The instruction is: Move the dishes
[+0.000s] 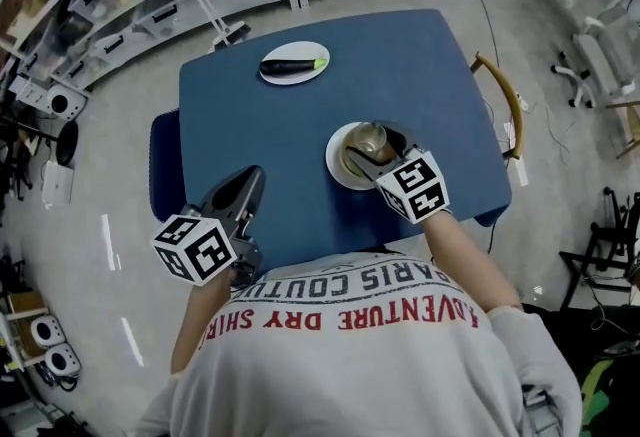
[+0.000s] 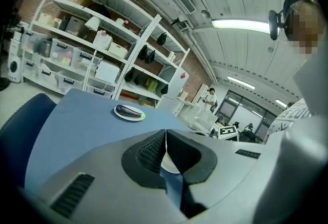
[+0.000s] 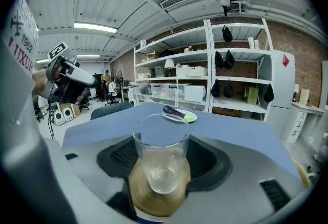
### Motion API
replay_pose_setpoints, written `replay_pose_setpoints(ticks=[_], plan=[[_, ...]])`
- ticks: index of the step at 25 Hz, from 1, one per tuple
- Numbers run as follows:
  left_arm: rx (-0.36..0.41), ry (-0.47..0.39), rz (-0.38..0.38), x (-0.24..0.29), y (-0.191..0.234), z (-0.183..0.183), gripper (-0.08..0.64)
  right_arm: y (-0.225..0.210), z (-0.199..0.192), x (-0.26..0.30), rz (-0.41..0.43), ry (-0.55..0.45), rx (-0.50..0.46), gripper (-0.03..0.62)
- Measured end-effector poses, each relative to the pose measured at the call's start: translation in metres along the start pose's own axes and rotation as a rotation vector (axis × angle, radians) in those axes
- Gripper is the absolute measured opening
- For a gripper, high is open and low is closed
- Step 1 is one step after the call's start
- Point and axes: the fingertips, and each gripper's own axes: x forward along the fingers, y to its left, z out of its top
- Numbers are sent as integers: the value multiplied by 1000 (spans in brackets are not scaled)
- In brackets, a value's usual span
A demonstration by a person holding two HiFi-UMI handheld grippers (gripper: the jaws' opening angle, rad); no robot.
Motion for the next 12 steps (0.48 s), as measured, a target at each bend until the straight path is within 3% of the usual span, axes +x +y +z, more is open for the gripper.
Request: replay_pose_setpoints(ticks=[12], plan=[[-6,3,-19,5,-3,-4,29,0,-1,-7,4,30,36,287]])
